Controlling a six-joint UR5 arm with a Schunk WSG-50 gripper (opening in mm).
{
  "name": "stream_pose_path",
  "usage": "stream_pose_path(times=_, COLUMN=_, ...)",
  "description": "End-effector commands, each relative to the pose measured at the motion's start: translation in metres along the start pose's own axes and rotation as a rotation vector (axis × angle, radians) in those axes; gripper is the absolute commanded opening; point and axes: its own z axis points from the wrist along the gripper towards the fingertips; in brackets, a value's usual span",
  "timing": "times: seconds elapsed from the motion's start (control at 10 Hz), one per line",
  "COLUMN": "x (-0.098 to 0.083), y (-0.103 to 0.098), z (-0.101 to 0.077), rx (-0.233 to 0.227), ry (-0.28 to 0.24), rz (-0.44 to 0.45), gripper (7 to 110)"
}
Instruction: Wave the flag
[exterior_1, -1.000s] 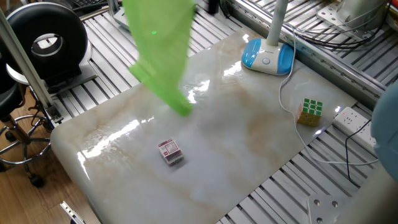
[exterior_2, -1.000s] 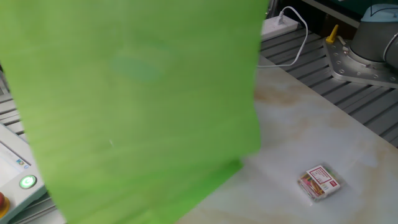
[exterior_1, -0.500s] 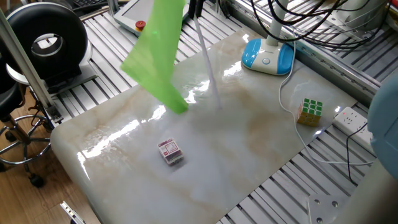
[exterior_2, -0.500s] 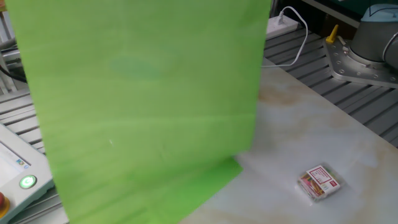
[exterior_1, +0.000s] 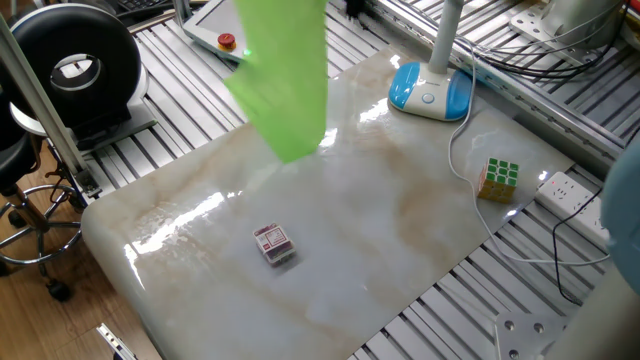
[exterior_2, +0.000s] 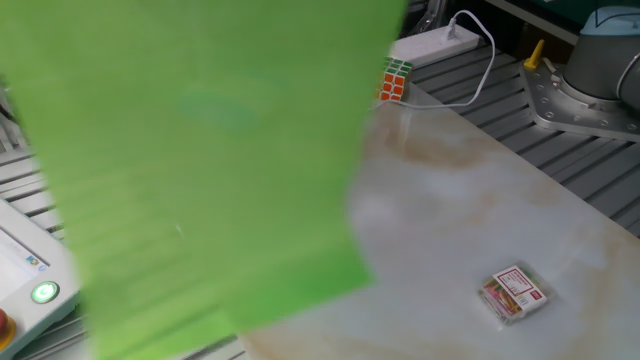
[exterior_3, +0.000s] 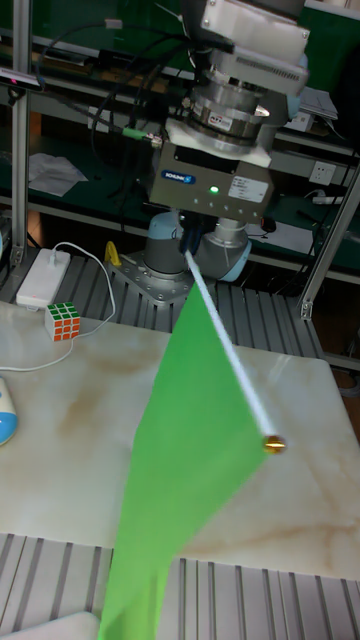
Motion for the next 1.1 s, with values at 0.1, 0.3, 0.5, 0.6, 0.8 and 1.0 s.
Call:
stream_pose_path(times=0.1, x=0.001, y=-0.019, z=-0.003, rx=0.074, ry=0.01, rz=-0.201, gripper=7)
stream_pose_path(times=0.3, x=0.009, y=0.001, z=-0.001, rx=-0.004, ry=0.043, rz=0.163, gripper=7)
stream_pose_path(times=0.5, x=-0.006, y=0.061, z=-0.005, rx=-0.272, ry=0.096, rz=0.794, gripper=7)
stream_pose_path(times=0.6, x=-0.012, y=0.077, z=-0.008, rx=-0.377, ry=0.113, rz=0.881, gripper=7)
stream_pose_path(times=0.8, x=-0.006, y=0.064, z=0.002, rx=-0.375, ry=0.096, rz=0.859, gripper=7)
stream_pose_path(times=1.0, x=-0.005, y=0.062, z=0.004, rx=-0.355, ry=0.093, rz=0.824, gripper=7)
